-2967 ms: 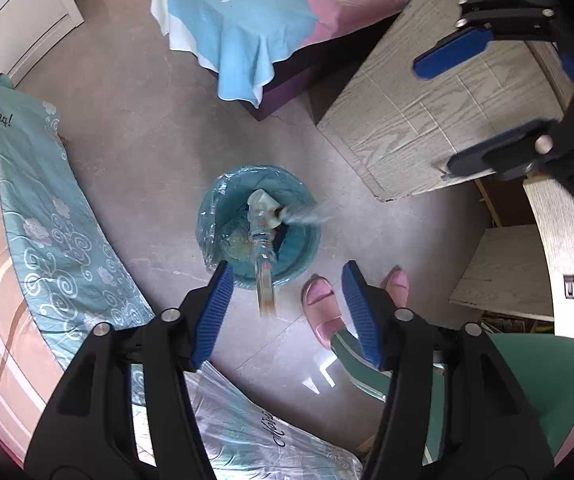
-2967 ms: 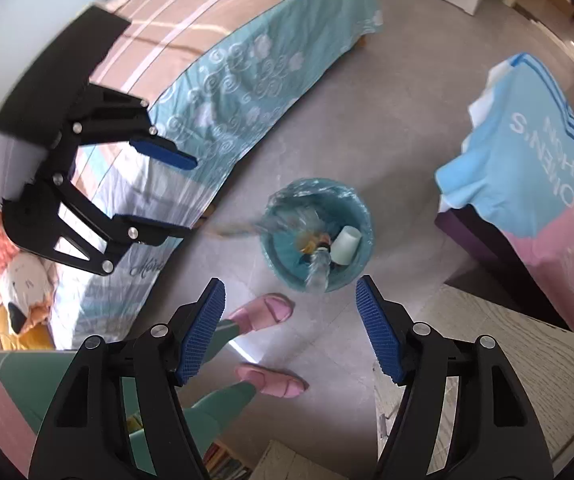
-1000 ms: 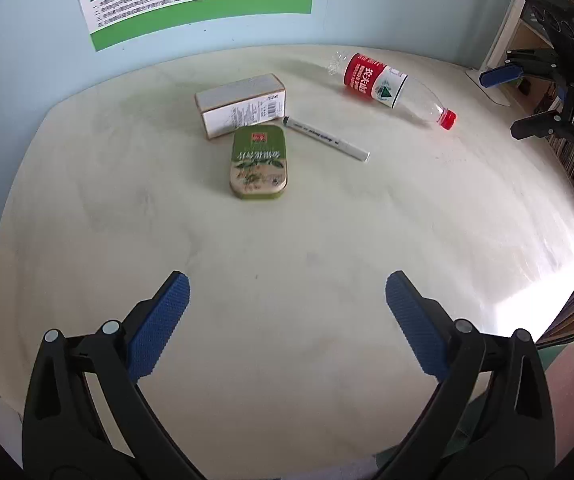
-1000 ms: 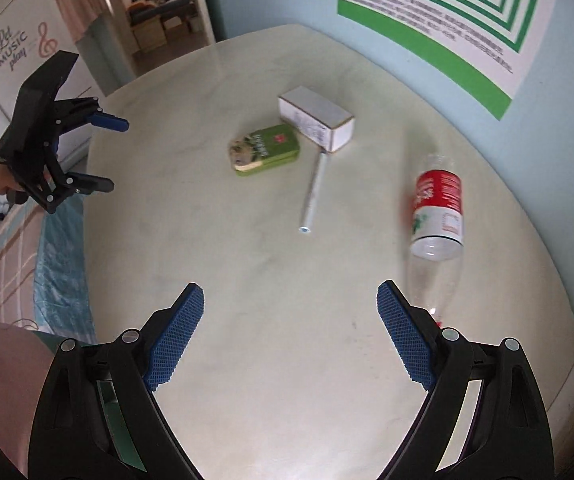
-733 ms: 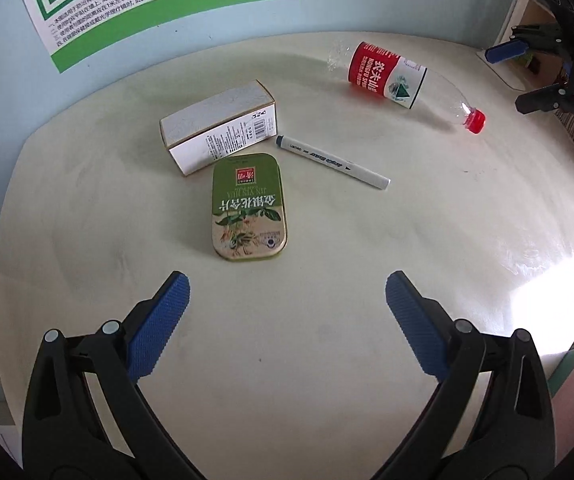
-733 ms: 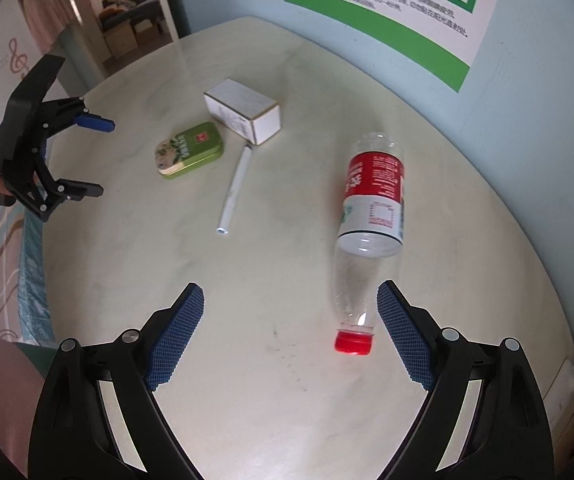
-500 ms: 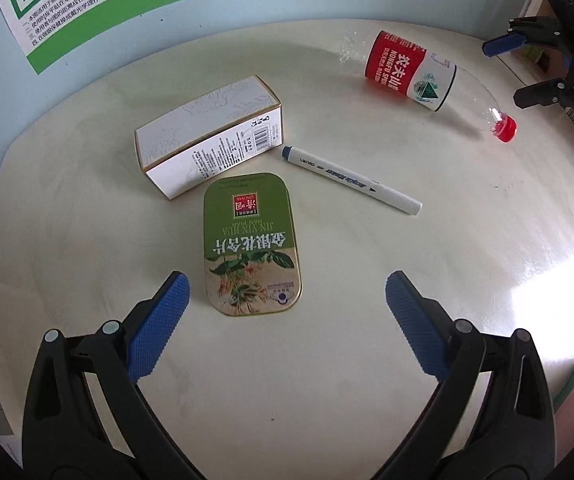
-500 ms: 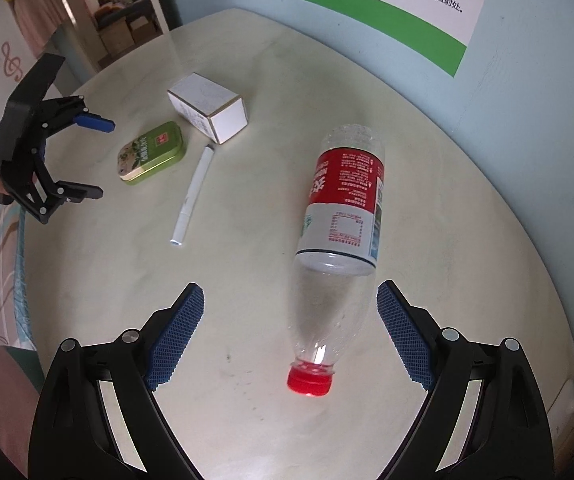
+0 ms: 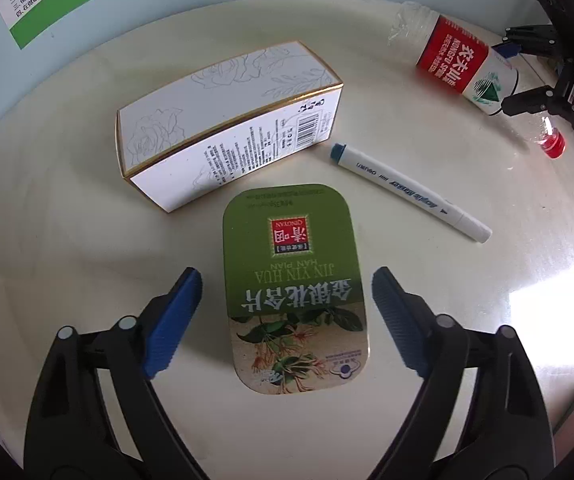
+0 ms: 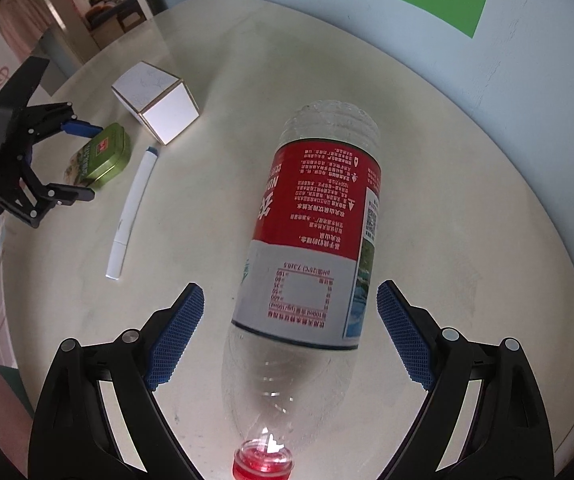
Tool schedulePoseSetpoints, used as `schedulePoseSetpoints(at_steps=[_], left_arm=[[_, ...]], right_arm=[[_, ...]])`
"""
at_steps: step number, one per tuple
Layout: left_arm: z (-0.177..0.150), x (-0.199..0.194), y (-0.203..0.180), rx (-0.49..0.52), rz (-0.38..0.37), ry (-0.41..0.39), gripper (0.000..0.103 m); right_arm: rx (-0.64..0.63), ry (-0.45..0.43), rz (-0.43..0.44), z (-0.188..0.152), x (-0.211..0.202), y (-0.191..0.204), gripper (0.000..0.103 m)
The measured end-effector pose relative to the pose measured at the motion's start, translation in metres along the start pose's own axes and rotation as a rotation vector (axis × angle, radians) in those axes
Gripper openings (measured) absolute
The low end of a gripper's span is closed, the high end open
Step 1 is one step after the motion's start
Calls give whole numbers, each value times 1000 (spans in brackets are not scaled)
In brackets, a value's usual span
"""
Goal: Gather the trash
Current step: 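Grasp the green tin with the left tool while the right tool grasps the red-label bottle, then carry the green tin and red-label bottle over the bin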
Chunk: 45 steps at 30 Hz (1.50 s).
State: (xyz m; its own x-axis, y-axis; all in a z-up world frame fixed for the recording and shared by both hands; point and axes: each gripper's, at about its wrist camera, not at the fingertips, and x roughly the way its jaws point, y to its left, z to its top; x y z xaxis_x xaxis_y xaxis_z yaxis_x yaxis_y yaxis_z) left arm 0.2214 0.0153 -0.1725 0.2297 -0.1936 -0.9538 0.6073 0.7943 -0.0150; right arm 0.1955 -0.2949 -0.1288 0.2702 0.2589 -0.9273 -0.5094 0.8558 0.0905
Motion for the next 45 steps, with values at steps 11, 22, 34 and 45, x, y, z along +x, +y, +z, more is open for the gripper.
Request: schedulePoseSetpoints(at_steps=[11,22,34,45], left_arm=[[-7,-7,-9,29,-16,-12,62],[-5,-49,-33,59,18,-68,60],[-55,-111,-23,-42,93,-161,60],[-171,-177,-10,-241,210,-189,60]], right_arm=[[56,19,11,5,10,-2,63],[-21,-46,29,7,-42,33,63],[-196,-125,65,24,-93,102,63],[-475,-154,157,44,-96,241,63]])
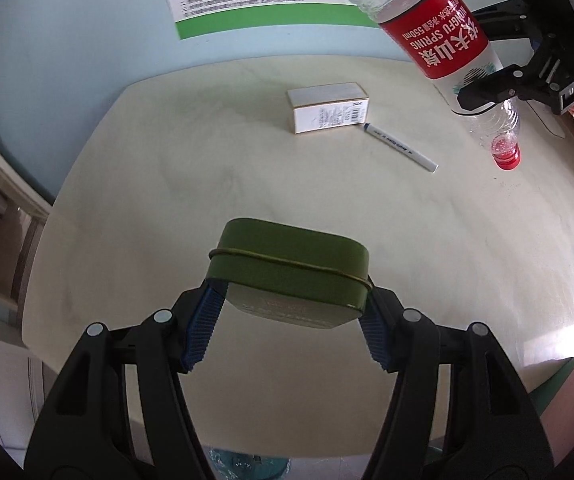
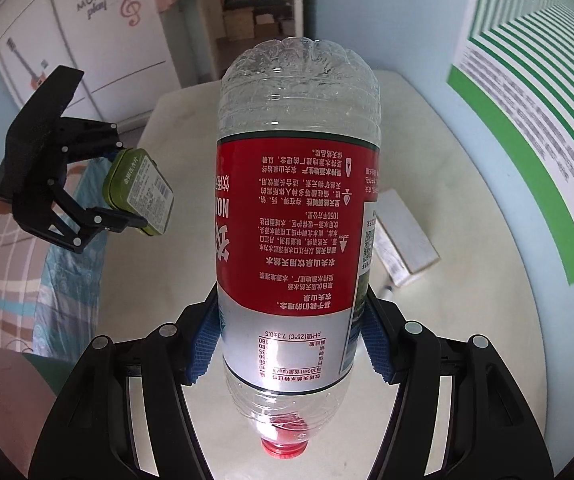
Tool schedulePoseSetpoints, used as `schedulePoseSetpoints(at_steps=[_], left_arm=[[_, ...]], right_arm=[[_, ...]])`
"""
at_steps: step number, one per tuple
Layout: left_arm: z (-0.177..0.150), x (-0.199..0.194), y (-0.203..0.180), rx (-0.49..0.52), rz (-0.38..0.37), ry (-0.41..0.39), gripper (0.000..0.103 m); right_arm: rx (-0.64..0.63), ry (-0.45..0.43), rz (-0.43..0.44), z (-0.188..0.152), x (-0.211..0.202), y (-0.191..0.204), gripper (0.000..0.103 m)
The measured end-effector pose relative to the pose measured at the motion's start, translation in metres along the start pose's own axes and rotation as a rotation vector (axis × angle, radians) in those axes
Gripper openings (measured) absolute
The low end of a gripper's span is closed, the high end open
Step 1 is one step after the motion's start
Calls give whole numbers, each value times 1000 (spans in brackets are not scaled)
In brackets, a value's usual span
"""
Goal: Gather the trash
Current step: 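Carry the green tin and red-label bottle over the bin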
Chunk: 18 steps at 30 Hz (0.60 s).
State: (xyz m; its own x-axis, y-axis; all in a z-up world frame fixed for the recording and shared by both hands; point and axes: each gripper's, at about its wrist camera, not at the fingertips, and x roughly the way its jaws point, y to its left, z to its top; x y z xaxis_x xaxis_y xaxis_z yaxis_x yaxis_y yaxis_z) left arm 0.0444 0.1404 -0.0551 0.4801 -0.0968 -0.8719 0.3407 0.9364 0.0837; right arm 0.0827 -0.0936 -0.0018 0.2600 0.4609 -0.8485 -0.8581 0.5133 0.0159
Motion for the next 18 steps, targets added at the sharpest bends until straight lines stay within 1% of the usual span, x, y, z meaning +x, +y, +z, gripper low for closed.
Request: schedulePoseSetpoints(at_steps=[4,6,9,15,18], left_arm=[[-44,-29,29,-107,58,-2,60],[-71,-44,43,-160,89,3,60],[-105,-63,58,-223,132,13,60],[-186,-102,88,-373,214,45,60],[-218,-112,99,-433,243,66,60]], right_arm=[[-111,3,52,29,14,45,63],[-174,2,84,46,24,74,63],[-251,2,130,68,39,116,63],[-390,15,232,113,77,198,63],[-449,28,282,132,95,238,63]])
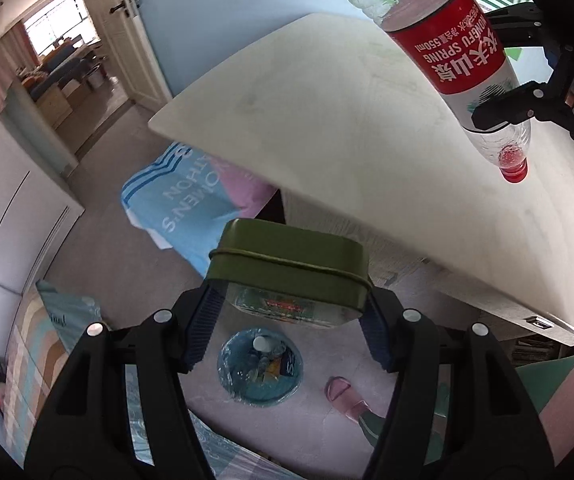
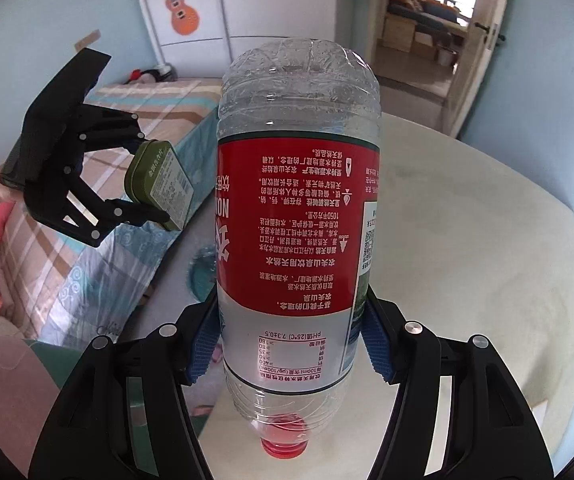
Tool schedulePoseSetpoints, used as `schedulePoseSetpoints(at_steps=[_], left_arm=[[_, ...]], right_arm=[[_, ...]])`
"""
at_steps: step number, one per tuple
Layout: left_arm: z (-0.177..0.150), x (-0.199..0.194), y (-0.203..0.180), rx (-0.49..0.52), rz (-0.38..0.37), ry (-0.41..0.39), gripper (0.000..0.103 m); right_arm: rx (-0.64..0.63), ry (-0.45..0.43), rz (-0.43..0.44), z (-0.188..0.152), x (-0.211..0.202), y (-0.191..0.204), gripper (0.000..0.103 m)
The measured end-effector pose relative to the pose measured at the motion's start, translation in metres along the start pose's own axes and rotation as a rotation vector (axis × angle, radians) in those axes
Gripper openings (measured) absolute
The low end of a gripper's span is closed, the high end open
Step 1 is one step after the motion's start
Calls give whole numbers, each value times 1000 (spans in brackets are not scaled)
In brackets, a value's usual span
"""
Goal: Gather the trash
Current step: 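Carry the green tin and red-label bottle over the bin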
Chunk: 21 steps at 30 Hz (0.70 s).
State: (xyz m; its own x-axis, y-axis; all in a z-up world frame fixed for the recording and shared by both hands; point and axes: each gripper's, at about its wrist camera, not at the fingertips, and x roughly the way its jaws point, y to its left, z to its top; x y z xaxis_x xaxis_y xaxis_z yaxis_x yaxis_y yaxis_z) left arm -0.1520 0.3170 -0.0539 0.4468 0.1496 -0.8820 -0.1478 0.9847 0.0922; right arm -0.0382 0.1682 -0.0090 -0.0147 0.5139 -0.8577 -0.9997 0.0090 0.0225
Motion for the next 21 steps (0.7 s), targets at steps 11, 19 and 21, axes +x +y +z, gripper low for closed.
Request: schedulePoseSetpoints(at_steps=[11,19,21], left_arm=[[-89,2,83,-202,56,81,60],[-142,35,119,-291,29,148,60],[-151,47,126,-311,14,160,60]], right_arm=[[-128,78,174,86,105,77,63],[-128,166,255,106,188,118,63],[-127,185,268,106,205,123,63]])
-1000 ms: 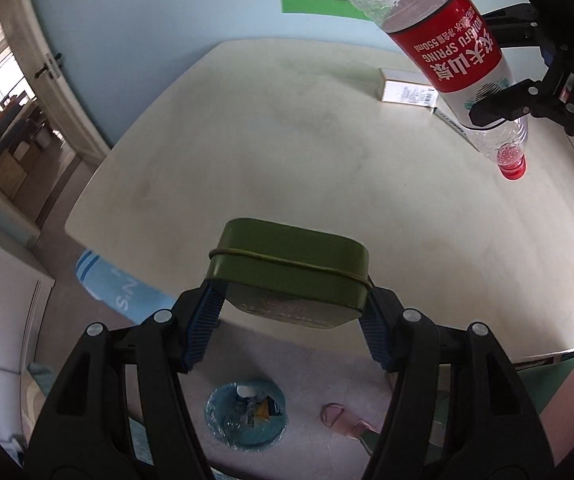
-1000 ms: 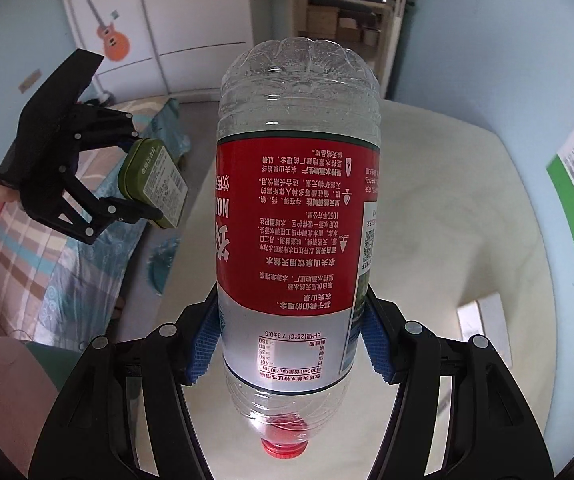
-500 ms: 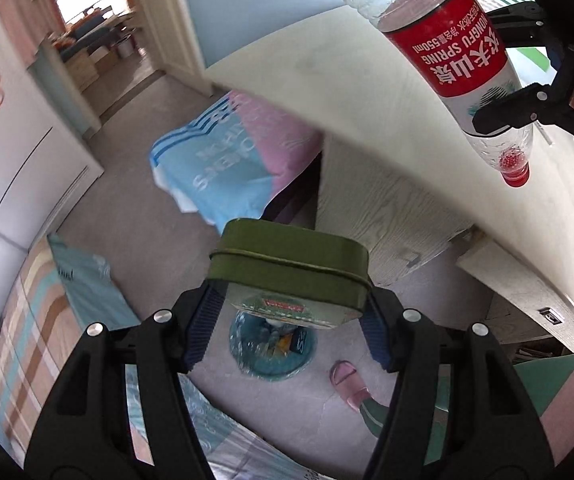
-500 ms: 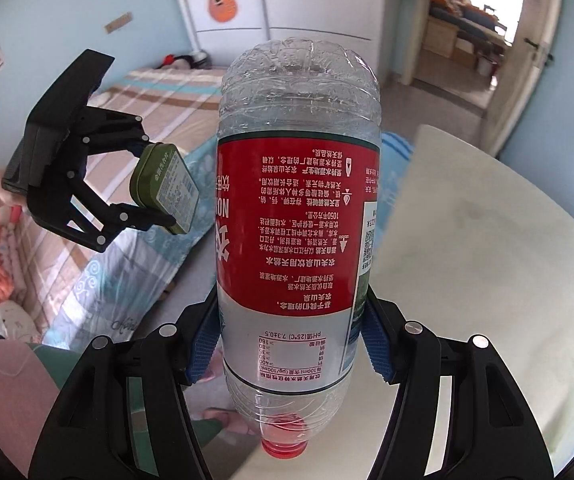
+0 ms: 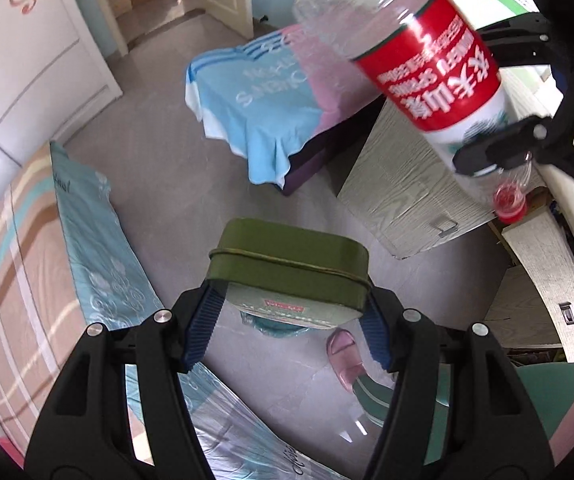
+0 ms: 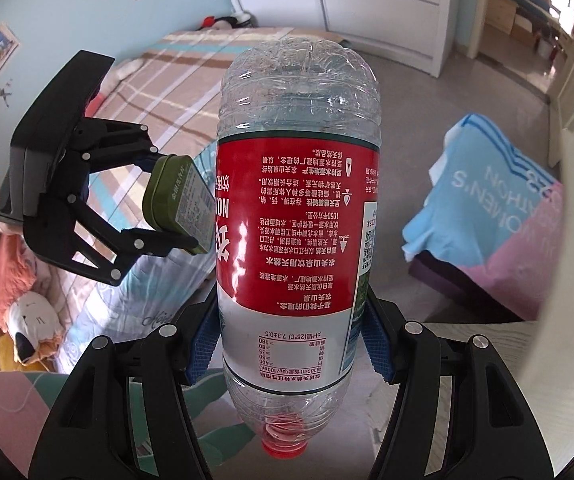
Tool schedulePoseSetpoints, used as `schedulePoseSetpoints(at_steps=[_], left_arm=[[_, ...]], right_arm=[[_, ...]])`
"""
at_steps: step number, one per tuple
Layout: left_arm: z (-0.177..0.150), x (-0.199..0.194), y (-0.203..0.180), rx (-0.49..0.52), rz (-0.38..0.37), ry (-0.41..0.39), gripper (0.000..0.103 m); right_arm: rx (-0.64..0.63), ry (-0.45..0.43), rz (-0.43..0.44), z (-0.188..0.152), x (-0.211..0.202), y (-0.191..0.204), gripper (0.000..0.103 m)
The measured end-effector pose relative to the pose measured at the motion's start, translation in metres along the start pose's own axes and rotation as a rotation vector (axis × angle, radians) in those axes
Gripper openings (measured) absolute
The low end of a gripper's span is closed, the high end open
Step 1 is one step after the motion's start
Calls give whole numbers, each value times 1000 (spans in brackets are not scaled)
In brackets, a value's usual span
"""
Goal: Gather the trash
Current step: 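Carry the green tin and red-label bottle over the bin, then open both tools to drop the tin and bottle into the bin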
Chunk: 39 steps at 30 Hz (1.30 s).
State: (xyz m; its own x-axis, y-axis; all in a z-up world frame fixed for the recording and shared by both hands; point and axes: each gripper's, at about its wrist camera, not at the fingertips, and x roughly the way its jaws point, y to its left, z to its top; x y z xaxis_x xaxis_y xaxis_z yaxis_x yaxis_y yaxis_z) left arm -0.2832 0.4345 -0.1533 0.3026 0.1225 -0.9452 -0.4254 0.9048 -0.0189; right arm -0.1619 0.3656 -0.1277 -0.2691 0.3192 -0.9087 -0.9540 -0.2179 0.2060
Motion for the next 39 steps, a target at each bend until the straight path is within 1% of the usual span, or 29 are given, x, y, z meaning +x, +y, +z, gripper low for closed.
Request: schedulePoseSetpoints(at_steps=[7,11,14,16,18,19,20,21,22,26,31,36,39], left_arm=[[-18,47,21,-32,-34,46,60],[-25,82,31,-46,-55,83,60],[-29,107,36,-59,-66,113,60],[-30,121,39,-62,-60,130,60],[-31,132,41,-71,-32,158,63],[-31,135,42,-79,-31,164,67],[-30,137,43,-88,-34,166,74],[-31,138,45,-99,-33,169,78],[-31,139,46,-100,-33,173,82],[-33,139,45,-90,-34,186,82],[-34,128,44,-86,-36,173,82],[-28,108,41,-72,-31,140,83],[-24,95,36,-60,-27,122,84]], right_arm=[[49,69,52,11,81,-1,63],[69,86,62,11,122,0,63],[91,87,66,10,145,-7,63],[115,98,62,10,160,-13,68],[139,116,60,11,170,-18,77],[140,121,53,11,174,-20,79],[134,132,39,11,178,-20,80],[132,142,29,10,180,-21,80],[135,149,27,9,183,-20,80],[163,157,18,7,179,-30,80],[161,119,13,6,159,-37,80],[118,70,-17,6,122,-28,80],[99,54,-35,5,103,-23,80]])
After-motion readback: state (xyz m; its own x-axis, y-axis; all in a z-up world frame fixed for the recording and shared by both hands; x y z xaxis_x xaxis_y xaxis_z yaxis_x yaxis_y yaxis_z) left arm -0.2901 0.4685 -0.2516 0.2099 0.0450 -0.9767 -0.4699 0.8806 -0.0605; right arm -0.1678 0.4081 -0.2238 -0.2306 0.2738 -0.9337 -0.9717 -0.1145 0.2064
